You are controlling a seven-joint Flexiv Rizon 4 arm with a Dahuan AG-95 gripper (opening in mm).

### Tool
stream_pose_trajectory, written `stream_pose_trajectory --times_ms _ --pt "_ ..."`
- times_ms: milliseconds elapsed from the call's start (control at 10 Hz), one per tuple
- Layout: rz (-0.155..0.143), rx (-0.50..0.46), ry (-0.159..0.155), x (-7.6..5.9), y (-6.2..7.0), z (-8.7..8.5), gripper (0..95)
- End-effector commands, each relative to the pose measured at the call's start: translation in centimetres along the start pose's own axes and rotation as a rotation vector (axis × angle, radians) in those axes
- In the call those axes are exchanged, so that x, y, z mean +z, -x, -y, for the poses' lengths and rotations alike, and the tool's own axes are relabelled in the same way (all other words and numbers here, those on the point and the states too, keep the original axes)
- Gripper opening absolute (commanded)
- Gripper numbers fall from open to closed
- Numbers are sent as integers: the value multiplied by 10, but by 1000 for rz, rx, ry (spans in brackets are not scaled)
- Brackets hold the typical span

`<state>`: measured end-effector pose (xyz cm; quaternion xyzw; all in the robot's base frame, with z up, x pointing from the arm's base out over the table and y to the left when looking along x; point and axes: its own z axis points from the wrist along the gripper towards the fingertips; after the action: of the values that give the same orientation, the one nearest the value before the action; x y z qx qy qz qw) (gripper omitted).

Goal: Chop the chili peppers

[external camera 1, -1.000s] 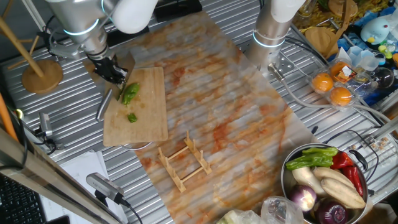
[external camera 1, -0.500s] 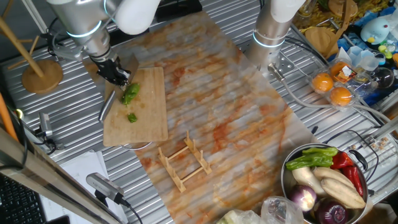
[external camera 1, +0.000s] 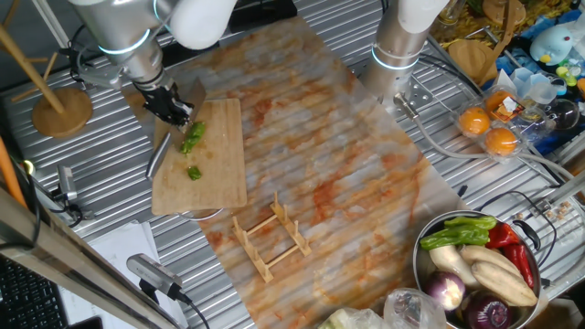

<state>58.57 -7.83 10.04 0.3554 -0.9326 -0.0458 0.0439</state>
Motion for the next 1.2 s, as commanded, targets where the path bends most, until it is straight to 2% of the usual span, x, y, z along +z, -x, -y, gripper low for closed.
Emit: stream_pose_trajectory --times_ms 100,400,600,1000,1200 --pt "-10 11 -11 3 3 2 0" --pt "-18 7 -33 4 5 5 0" --pt "-15 -2 -29 6 5 7 0" --pt "-24 -18 -37 1 -2 9 0" --pt "-19 -31 -27 4 -1 12 0"
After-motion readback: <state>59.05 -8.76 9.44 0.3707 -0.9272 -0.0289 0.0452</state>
